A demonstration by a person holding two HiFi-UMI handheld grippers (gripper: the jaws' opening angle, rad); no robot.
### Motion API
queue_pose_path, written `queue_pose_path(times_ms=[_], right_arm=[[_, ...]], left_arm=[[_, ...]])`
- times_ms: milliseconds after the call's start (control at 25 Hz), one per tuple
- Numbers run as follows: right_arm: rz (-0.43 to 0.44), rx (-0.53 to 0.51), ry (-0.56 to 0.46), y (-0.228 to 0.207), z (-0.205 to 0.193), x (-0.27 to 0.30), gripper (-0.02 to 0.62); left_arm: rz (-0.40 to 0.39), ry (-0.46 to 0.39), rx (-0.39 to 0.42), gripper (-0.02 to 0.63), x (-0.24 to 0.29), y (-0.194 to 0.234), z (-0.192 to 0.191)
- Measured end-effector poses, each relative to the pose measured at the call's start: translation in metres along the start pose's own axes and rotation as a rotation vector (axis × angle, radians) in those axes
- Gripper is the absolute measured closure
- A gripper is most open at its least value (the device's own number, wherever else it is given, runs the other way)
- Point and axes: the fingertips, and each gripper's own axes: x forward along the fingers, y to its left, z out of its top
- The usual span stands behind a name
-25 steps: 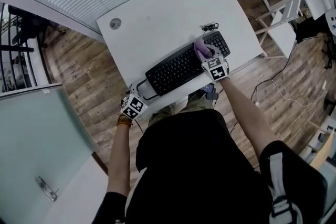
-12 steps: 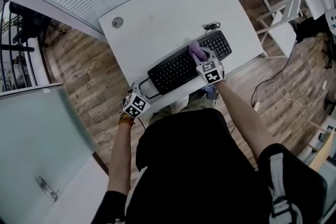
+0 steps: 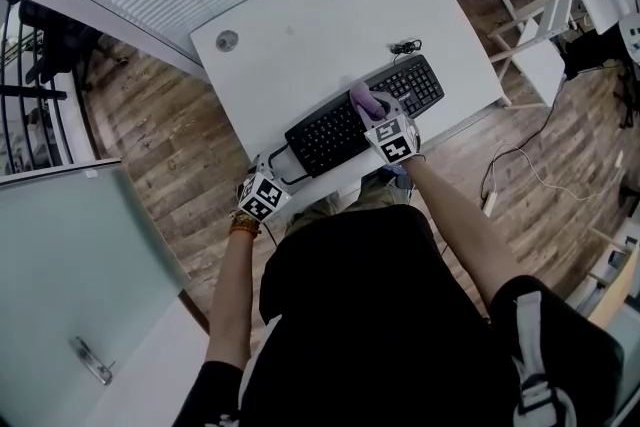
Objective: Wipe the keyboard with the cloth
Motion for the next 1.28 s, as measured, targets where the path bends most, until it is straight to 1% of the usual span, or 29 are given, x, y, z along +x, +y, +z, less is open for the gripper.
queue_pose_path(times_ms=[200,840,960,1160,1280], right_arm=[[0.0,0.003,0.0,0.016,0.005,0.001,0.506],[0.112,-0.082,-0.023,0.089,0.027,0.008,0.506],[0.108,-0.073,-0.021,0.098,0.027,0.009,0.506],[0.139,-0.08,-0.024,0.116,0.032,0.012,0.506],[0.174,-0.116,-0.026,0.13,0.035,0.013,0.506]], left_arm=[[0.003,-0.002,-0.001,0.204,-0.001,0.0,0.0],[0.005,0.006,-0.004,0.204,-0.002,-0.001,-0.002],[0.006,0.004,-0.003,0.204,-0.001,-0.002,-0.002],[0.008,0.003,-0.003,0.204,-0.001,-0.001,-0.002],[0.008,0.002,-0.003,0.204,-0.002,-0.001,-0.002]])
